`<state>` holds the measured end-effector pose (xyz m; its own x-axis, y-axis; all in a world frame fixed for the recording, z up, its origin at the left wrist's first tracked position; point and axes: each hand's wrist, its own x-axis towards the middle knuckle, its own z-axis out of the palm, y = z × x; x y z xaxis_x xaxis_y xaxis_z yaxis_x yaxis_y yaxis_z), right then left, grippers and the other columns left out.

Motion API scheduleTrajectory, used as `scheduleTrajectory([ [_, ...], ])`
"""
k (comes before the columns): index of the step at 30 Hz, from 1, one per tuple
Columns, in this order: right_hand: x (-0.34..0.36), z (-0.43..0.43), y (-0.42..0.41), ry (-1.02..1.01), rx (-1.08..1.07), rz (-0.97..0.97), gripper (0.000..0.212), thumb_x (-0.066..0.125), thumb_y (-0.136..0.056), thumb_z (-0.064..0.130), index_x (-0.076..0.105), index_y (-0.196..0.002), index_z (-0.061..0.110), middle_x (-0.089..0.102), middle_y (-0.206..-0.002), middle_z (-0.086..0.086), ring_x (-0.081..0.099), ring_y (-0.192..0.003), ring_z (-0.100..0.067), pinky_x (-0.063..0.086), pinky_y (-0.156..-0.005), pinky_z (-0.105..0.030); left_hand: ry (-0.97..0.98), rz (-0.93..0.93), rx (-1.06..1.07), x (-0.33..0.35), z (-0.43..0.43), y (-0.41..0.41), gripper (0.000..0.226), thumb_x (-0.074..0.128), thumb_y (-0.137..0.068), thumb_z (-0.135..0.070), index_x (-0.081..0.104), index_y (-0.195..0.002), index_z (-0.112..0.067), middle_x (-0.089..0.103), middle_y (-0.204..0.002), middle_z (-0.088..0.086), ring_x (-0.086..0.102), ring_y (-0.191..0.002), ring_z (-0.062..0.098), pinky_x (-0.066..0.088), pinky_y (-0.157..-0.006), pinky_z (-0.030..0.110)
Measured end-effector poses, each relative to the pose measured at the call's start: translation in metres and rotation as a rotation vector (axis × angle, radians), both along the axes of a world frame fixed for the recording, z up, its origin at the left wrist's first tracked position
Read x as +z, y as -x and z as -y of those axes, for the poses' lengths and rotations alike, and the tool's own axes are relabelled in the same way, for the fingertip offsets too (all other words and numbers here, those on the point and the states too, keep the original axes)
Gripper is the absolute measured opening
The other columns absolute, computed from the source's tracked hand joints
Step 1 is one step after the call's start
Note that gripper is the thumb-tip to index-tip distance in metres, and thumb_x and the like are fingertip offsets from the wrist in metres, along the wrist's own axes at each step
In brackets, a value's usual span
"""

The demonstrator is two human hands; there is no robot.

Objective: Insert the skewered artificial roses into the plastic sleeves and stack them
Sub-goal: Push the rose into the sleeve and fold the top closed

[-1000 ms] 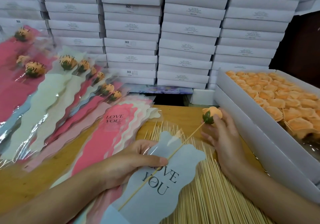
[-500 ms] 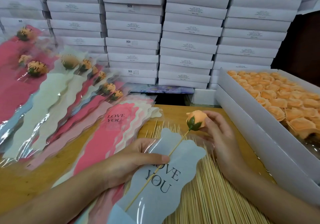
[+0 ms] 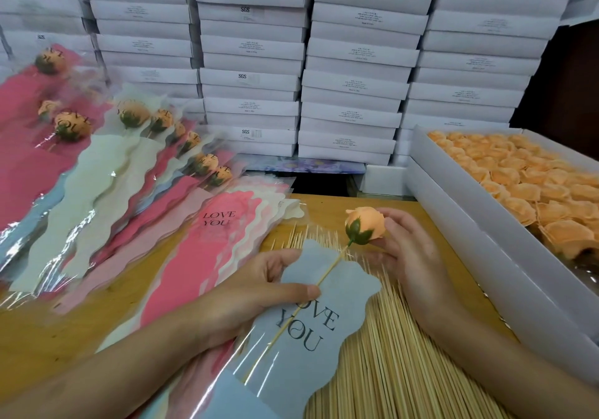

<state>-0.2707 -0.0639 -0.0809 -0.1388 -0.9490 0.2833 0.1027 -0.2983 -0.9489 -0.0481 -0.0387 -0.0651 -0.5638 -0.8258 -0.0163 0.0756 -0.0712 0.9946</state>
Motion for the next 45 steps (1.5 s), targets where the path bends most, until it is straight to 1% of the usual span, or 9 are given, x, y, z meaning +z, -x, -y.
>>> scheduleTrajectory([
  [4, 0.0, -0.003, -0.001, 0.027, 0.017, -0.048, 0.018, 0.052, -0.098, 0.017, 0.067, -0.104, 0.025, 0.071, -0.108, -0.001, 0.069, -0.096, -0.021, 0.056, -0.071, -0.024, 0.011, -0.004, 0.013, -0.003, 0.001, -0.001, 0.033, 0.07, -0.084, -0.008, 0.067, -0.117, -0.011, 0.068, -0.118, 0.019, 0.064, -0.107, 0.042, 0.054, -0.093, 0.048],
  [10, 0.003, -0.008, -0.002, 0.056, 0.024, -0.108, 0.016, 0.059, -0.093, 0.022, 0.066, -0.107, 0.023, 0.07, -0.107, 0.006, 0.07, -0.092, -0.019, 0.058, -0.077, -0.03, 0.067, 0.003, 0.091, -0.005, 0.002, 0.001, 0.03, 0.073, -0.08, -0.01, 0.073, -0.106, -0.025, 0.072, -0.112, 0.006, 0.069, -0.101, 0.027, 0.058, -0.082, 0.032],
  [17, 0.006, -0.015, -0.005, 0.088, 0.081, -0.198, 0.039, 0.066, -0.073, 0.043, 0.062, -0.108, 0.025, 0.074, -0.092, 0.008, 0.071, -0.083, -0.011, 0.056, -0.075, -0.021, 0.084, -0.013, 0.051, -0.006, 0.003, -0.001, 0.027, 0.071, -0.086, -0.01, 0.07, -0.111, -0.02, 0.071, -0.116, 0.007, 0.069, -0.103, 0.025, 0.056, -0.08, 0.029],
  [22, 0.006, -0.016, -0.006, 0.117, 0.112, -0.201, 0.032, 0.07, -0.071, 0.043, 0.065, -0.1, 0.03, 0.073, -0.101, 0.003, 0.07, -0.09, -0.014, 0.055, -0.076, -0.022, 0.078, -0.001, 0.058, -0.008, 0.007, -0.001, 0.027, 0.072, -0.085, -0.012, 0.07, -0.111, -0.015, 0.07, -0.114, 0.014, 0.069, -0.1, 0.032, 0.057, -0.087, 0.041],
  [25, 0.006, -0.015, -0.006, 0.123, 0.13, -0.206, 0.027, 0.071, -0.071, 0.042, 0.065, -0.096, 0.033, 0.073, -0.103, 0.002, 0.069, -0.094, -0.017, 0.056, -0.082, -0.026, 0.07, 0.005, 0.076, -0.008, 0.007, -0.001, 0.029, 0.076, -0.08, -0.017, 0.072, -0.108, -0.022, 0.072, -0.113, 0.009, 0.07, -0.101, 0.029, 0.058, -0.082, 0.035],
  [31, 0.004, -0.013, -0.006, 0.139, 0.128, -0.252, 0.026, 0.074, -0.071, 0.039, 0.062, -0.093, 0.031, 0.071, -0.102, 0.004, 0.069, -0.091, -0.013, 0.055, -0.073, -0.021, 0.045, 0.0, 0.054, -0.009, 0.008, -0.002, 0.036, 0.076, -0.081, -0.015, 0.068, -0.116, -0.019, 0.069, -0.117, 0.016, 0.068, -0.101, 0.037, 0.056, -0.087, 0.047],
  [39, 0.001, -0.009, -0.005, 0.127, 0.113, -0.261, 0.028, 0.075, -0.069, 0.037, 0.063, -0.09, 0.024, 0.073, -0.1, 0.004, 0.07, -0.089, -0.012, 0.055, -0.074, -0.02, -0.026, -0.038, 0.11, -0.004, 0.005, 0.001, 0.033, 0.062, -0.093, -0.016, 0.062, -0.124, -0.005, 0.069, -0.117, 0.018, 0.068, -0.104, 0.033, 0.058, -0.08, 0.03],
  [42, 0.001, -0.01, -0.006, 0.098, 0.126, -0.253, 0.036, 0.075, -0.068, 0.036, 0.063, -0.096, 0.018, 0.073, -0.096, 0.003, 0.07, -0.088, -0.012, 0.054, -0.074, -0.019, -0.055, -0.066, 0.236, -0.003, 0.001, 0.004, 0.025, 0.054, -0.095, -0.021, 0.069, -0.11, -0.008, 0.076, -0.098, 0.002, 0.073, -0.087, 0.01, 0.053, -0.061, 0.012],
  [45, 0.002, -0.012, -0.006, 0.079, 0.161, -0.26, 0.03, 0.075, -0.071, 0.033, 0.064, -0.093, 0.016, 0.074, -0.093, -0.001, 0.07, -0.088, -0.016, 0.055, -0.075, -0.022, -0.027, -0.056, 0.234, -0.004, -0.001, 0.004, 0.024, 0.05, -0.096, -0.02, 0.074, -0.099, -0.015, 0.077, -0.089, -0.006, 0.071, -0.075, 0.0, 0.049, -0.055, 0.008],
])
